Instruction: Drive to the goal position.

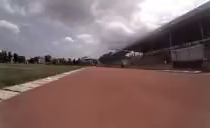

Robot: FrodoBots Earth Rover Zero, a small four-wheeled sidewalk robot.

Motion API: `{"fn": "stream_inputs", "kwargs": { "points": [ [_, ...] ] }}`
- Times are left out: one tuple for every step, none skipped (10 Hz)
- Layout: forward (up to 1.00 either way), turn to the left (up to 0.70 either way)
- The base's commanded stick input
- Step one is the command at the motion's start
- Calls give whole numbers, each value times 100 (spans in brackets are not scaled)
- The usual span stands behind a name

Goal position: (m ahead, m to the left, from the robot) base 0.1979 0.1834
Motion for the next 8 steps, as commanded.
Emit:
{"fn": "stream_inputs", "kwargs": {
  "points": [
    [45, 0],
    [45, 0],
    [45, 0],
    [45, 0],
    [45, 0],
    [45, 0],
    [45, 0],
    [45, 0]
  ]
}}
